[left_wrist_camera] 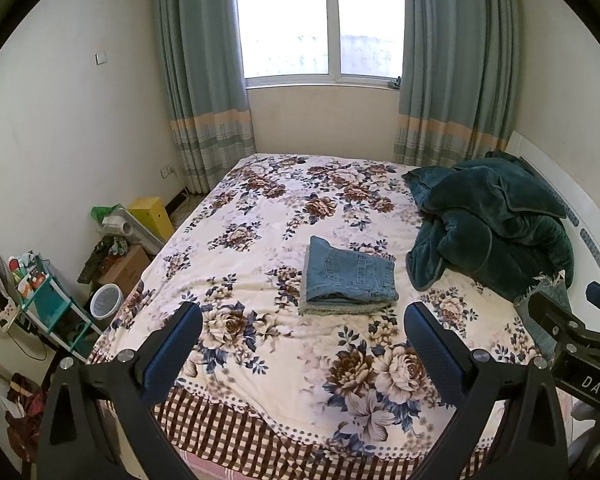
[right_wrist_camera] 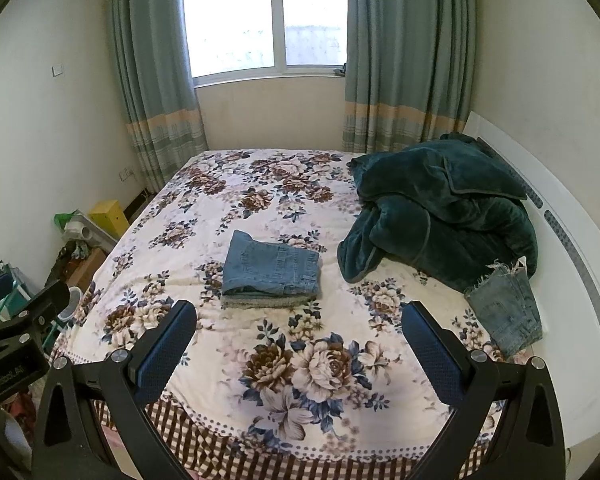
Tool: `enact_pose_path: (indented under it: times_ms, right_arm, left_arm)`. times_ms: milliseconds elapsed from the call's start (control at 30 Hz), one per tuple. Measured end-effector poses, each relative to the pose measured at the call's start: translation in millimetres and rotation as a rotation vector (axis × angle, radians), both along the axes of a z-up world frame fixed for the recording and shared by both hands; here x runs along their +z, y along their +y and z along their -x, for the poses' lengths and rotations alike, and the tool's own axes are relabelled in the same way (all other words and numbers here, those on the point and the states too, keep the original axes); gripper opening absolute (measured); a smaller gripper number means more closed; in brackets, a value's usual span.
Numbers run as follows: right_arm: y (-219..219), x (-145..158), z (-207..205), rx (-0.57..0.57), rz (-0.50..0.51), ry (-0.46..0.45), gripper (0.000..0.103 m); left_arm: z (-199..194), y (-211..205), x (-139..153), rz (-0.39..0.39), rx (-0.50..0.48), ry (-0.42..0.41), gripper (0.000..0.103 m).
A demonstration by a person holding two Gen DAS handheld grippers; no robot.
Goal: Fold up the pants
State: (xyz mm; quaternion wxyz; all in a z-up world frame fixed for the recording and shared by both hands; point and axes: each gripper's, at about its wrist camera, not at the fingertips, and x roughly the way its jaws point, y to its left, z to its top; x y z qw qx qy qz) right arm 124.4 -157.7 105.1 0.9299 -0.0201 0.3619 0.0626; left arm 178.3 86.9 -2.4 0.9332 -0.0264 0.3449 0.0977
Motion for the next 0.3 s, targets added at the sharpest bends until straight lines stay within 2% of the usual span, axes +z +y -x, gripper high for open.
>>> enact_pose_path:
  times_ms: [300]
  right_arm:
    - [-1.3, 0.4, -1.1, 0.005, 0.002, 0.003, 0.103]
  left_arm:
    - [-1.7, 2.7, -0.6, 0.005, -0.006, 0.003, 0.103]
